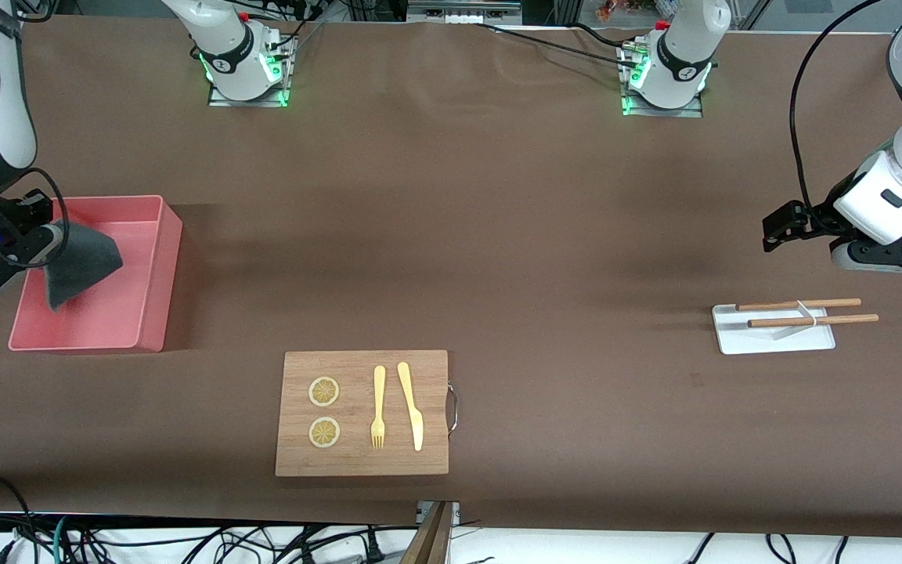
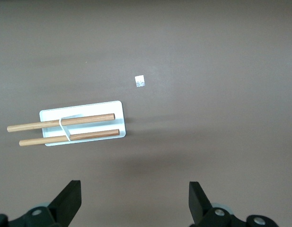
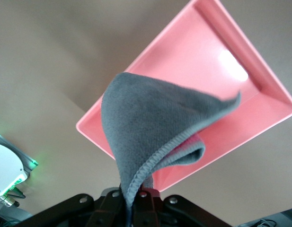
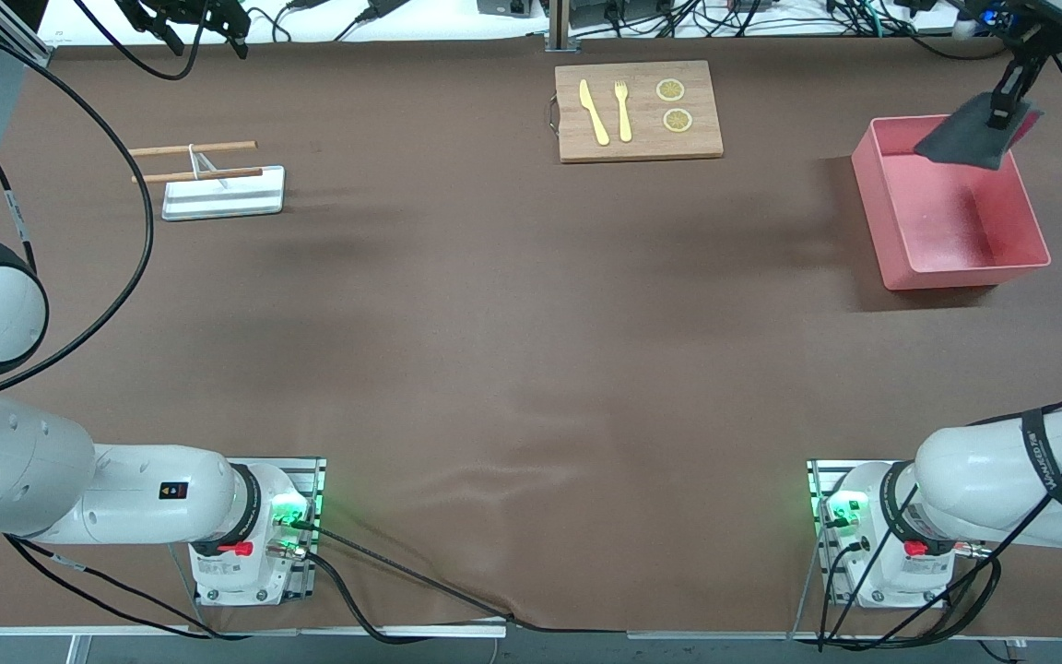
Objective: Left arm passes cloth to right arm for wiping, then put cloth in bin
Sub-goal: 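Open the right gripper to drop the cloth into the bin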
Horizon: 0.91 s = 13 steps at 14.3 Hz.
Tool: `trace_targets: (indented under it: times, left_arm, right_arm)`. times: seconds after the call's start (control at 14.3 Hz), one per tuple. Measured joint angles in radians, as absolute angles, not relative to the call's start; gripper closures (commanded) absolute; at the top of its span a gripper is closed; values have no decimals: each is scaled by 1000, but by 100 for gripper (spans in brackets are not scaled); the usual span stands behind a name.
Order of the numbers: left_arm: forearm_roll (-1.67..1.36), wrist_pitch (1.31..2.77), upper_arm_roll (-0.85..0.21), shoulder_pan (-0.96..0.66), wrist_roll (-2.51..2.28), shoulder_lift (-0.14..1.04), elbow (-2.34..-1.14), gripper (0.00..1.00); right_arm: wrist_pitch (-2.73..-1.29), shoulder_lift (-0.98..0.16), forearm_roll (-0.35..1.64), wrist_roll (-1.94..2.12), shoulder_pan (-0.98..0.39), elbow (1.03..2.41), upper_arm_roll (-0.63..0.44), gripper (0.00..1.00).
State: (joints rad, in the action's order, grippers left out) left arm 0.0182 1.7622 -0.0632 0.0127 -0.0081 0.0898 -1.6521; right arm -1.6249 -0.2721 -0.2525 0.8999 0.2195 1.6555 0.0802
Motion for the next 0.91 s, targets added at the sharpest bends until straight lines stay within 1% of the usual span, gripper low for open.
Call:
trace_targets:
  times: [0.35,0.42,0.49,0.7,0.91]
  left_arm:
    - [18,1762,-63,13,-8,90,-1652,0]
    - [18,1762,-63,13,-8,90,-1652,0]
    - [18,1762,-63,13,-8,90,-1652,0]
    - [18,1762,-63,13,-8,90,-1652,0]
    - [18,1762,-63,13,-8,90,-1652,0]
  right_arm:
    - [-1775,-331,-253,898,263,1775,80,99]
    - [-1796,-338,-253,898,267,1789,80,64]
    - [-1808,-344,-253,897,269,1798,80,1]
    - [-1832,-352,-246,897,270,1802,81,0]
    - [-1840,-317,-187,896,270,1778,88,0]
